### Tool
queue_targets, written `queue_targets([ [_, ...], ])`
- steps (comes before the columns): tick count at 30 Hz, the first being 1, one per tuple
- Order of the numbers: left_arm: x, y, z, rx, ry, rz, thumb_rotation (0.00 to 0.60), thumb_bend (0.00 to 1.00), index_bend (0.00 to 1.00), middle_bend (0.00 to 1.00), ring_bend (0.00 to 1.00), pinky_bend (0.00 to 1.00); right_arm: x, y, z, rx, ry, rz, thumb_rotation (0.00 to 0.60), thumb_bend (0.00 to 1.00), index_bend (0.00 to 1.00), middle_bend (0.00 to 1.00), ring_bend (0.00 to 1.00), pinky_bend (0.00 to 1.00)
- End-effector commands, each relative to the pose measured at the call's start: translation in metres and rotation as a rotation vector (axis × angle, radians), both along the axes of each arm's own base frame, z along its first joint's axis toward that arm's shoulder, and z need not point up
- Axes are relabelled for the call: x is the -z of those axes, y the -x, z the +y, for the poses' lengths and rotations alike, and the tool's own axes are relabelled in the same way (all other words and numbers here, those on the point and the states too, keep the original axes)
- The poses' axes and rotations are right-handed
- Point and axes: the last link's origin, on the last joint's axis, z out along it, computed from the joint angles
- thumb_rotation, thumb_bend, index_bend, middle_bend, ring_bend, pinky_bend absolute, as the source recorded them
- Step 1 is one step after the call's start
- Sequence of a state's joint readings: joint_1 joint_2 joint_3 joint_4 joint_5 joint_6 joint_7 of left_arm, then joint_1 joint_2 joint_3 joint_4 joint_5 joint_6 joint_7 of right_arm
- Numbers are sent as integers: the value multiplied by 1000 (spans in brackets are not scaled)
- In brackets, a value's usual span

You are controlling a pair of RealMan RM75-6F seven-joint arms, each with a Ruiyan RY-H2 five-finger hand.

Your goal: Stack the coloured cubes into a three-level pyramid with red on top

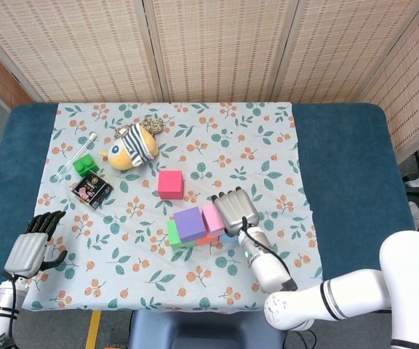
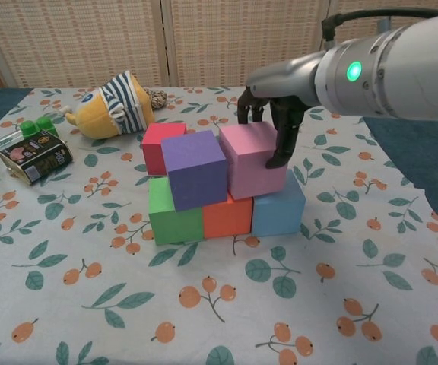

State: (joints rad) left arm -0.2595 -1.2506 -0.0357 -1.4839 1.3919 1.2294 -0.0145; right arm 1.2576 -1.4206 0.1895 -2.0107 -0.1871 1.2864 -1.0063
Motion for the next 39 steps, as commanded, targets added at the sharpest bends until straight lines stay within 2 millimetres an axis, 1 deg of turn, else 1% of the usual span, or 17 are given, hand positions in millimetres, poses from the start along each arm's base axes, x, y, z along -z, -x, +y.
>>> queue_targets([
  [1, 0, 0, 0, 1, 0, -1, 600, 349, 0, 51, 36, 74, 1, -2, 1, -1, 1, 0, 600, 171, 660, 514, 355, 287],
  [18, -2, 0, -1, 2, -2, -9, 600, 349, 0, 51, 37, 73, 6, -7, 4, 5, 3, 4, 600, 164, 641, 515, 355, 302],
  [21, -3, 0, -1, 2, -4, -10, 600, 349, 0, 51, 37, 74, 6, -7, 5, 7, 4, 11, 600, 161, 624, 515, 355, 303],
  [24, -3, 0, -1, 2, -4, -12, 600, 349, 0, 52, 37, 73, 6, -7, 6, 7, 0, 19, 600, 161, 585, 514, 346, 303],
  [30, -3, 0, -1, 4, -3, -13, 600, 349, 0, 51, 37, 73, 7, -7, 6, 3, -3, 28, 600, 161, 499, 502, 292, 303],
  [35, -3, 0, -1, 4, -3, -13, 600, 350, 0, 51, 37, 73, 7, -7, 6, 4, -3, 28, 600, 161, 389, 419, 228, 303],
  [39, -3, 0, -1, 4, -2, -12, 600, 349, 0, 51, 37, 73, 7, -6, 6, 10, -13, 28, 600, 161, 264, 323, 211, 303],
])
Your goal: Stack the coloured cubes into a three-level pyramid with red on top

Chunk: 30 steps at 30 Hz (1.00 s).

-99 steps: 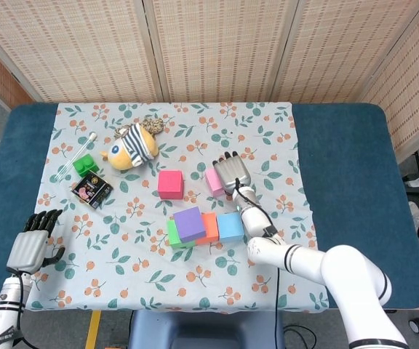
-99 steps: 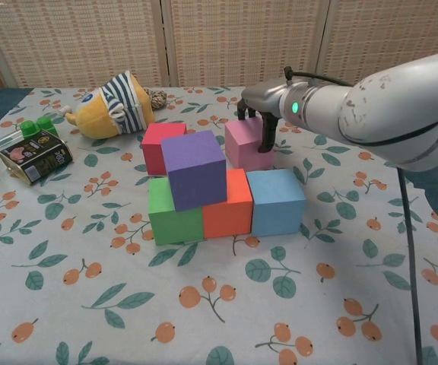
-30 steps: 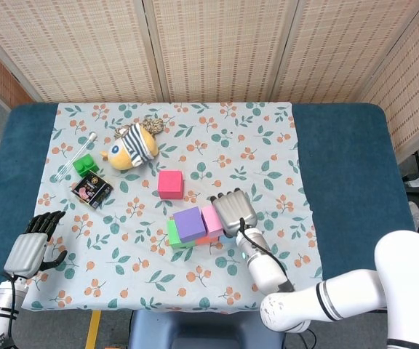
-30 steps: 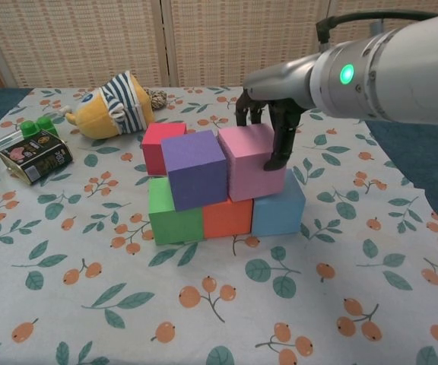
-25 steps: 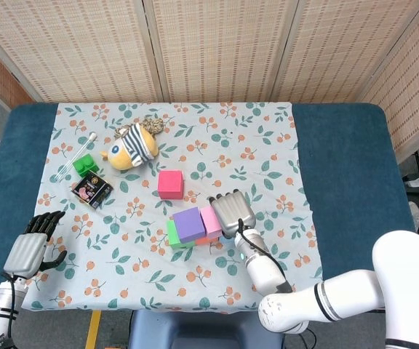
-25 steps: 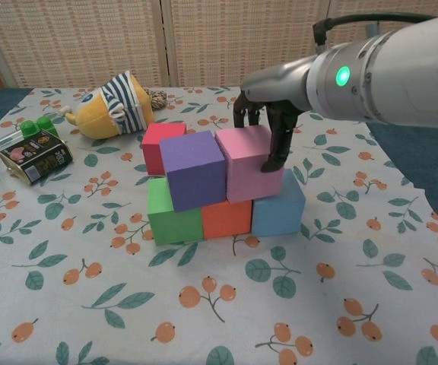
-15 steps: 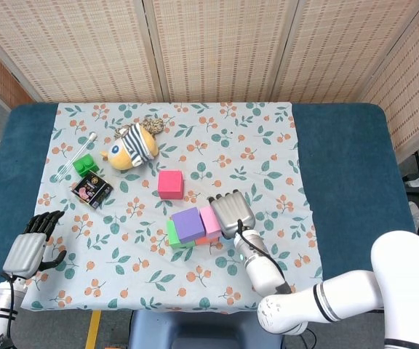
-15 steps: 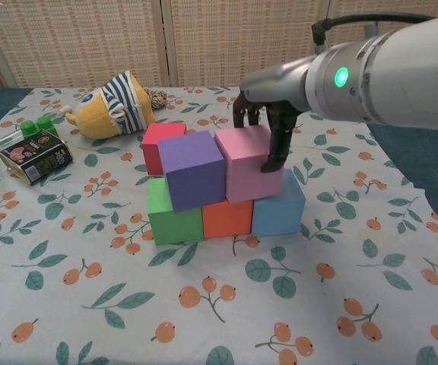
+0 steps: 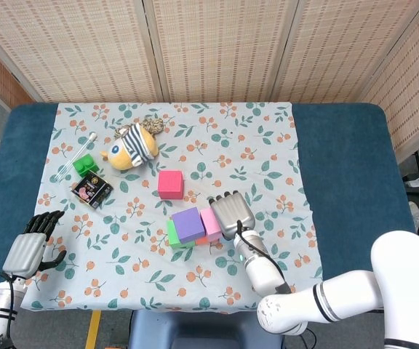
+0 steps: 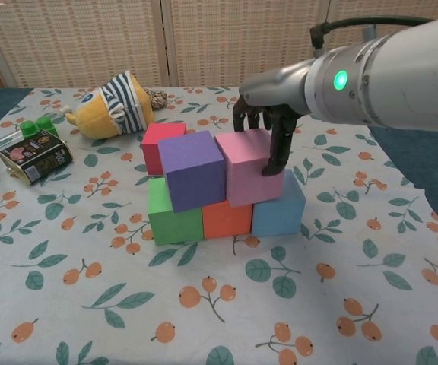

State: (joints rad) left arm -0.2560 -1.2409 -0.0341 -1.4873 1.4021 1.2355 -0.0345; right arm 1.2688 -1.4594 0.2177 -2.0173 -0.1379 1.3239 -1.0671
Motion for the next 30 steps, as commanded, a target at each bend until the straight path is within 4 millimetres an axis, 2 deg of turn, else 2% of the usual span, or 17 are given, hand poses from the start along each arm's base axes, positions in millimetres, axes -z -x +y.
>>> queue_targets([
  [1, 0, 0, 0, 0, 1, -1, 600, 349, 0, 52, 37, 73, 0, 0, 0, 1, -3, 0, 600, 161, 241, 307, 207, 303],
  [9, 0, 0, 0, -3, 0, -3, 600, 349, 0, 51, 37, 73, -1, 0, 0, 0, -5, 7, 600, 161, 75, 198, 153, 303],
  [15, -1, 0, 0, -3, -2, -5, 600, 349, 0, 52, 37, 73, -2, 1, 2, 2, -22, 27, 600, 161, 7, 159, 124, 293],
  [26, -2, 0, 0, -1, -4, -6, 600, 350, 0, 51, 37, 73, -6, 3, 3, 5, -37, 43, 600, 159, 0, 123, 85, 272],
  [30, -2, 1, -1, -2, -4, -5, 600, 349, 0, 51, 37, 73, -6, 4, 3, -6, -26, 38, 600, 111, 0, 74, 34, 259],
])
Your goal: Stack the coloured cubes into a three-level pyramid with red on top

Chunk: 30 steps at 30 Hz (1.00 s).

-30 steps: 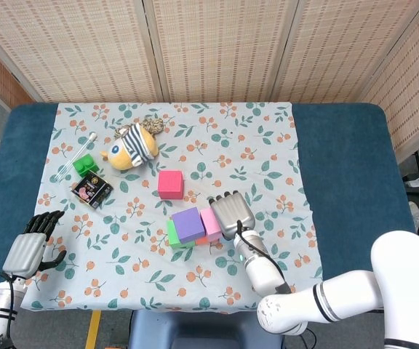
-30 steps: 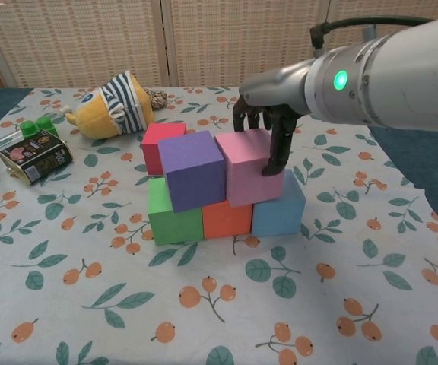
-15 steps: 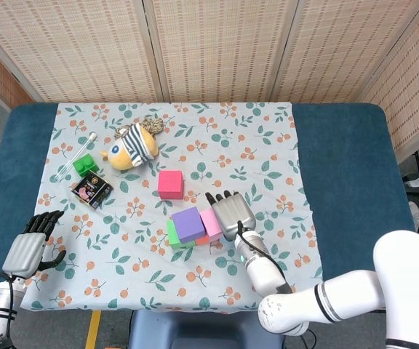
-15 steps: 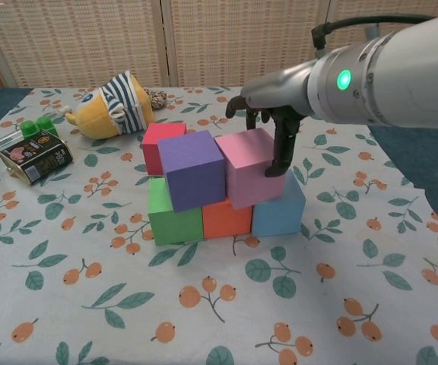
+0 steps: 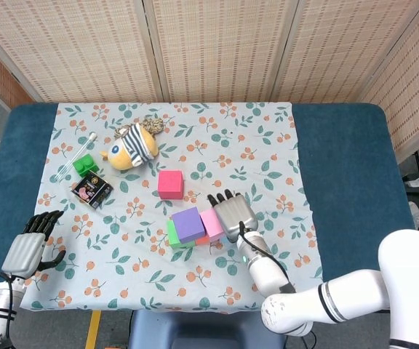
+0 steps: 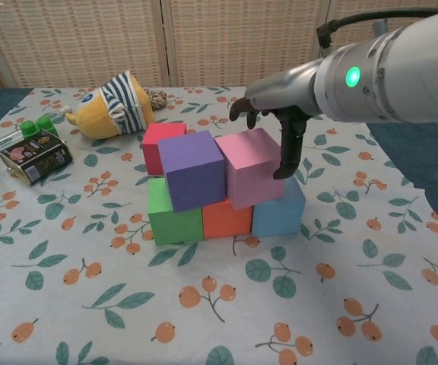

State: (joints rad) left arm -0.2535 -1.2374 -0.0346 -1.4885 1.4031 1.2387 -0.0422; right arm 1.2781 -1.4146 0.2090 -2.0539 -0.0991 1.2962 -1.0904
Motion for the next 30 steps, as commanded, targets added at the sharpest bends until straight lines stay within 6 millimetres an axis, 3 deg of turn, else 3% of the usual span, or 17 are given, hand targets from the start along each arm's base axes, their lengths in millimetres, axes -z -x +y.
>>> queue_targets([
  [1, 0, 0, 0, 0, -1, 0, 600, 350, 0, 51, 37, 73, 1, 0, 1, -13, 5, -2, 600, 93, 0, 55, 15, 253],
  [6, -1, 0, 0, -1, -3, -1, 600, 350, 0, 51, 37, 73, 9, -1, 6, -33, -11, -19, 600, 50, 0, 2, 0, 231],
  [30, -6, 2, 0, -6, -15, -7, 600, 350, 0, 51, 38, 73, 33, -12, 7, -43, 55, -110, 600, 43, 0, 0, 0, 227],
])
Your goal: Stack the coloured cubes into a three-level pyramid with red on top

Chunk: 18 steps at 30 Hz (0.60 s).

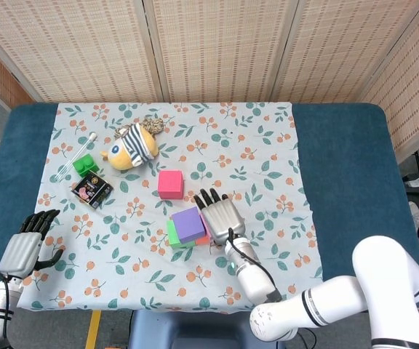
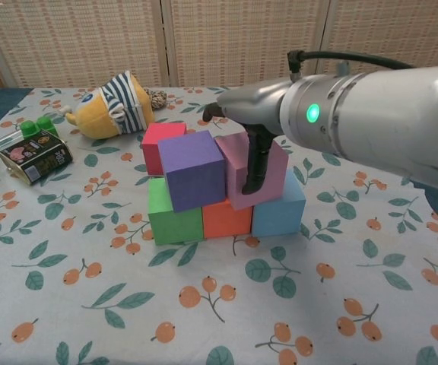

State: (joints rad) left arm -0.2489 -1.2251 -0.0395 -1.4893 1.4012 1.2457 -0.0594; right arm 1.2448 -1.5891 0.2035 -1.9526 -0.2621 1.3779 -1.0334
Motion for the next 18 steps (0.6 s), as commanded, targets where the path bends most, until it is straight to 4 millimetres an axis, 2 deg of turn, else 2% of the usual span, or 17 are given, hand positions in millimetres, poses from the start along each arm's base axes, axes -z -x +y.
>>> queue_targets([
  [1, 0, 0, 0, 0, -1, 0, 600, 350, 0, 51, 38, 73, 2, -1, -1, 3, 5, -9, 600, 43, 0, 0, 0, 227],
  [18, -3, 1, 0, -4, -11, -2, 600, 350, 0, 51, 39, 73, 6, -3, -3, 30, 4, -49, 600, 43, 0, 0, 0, 227],
])
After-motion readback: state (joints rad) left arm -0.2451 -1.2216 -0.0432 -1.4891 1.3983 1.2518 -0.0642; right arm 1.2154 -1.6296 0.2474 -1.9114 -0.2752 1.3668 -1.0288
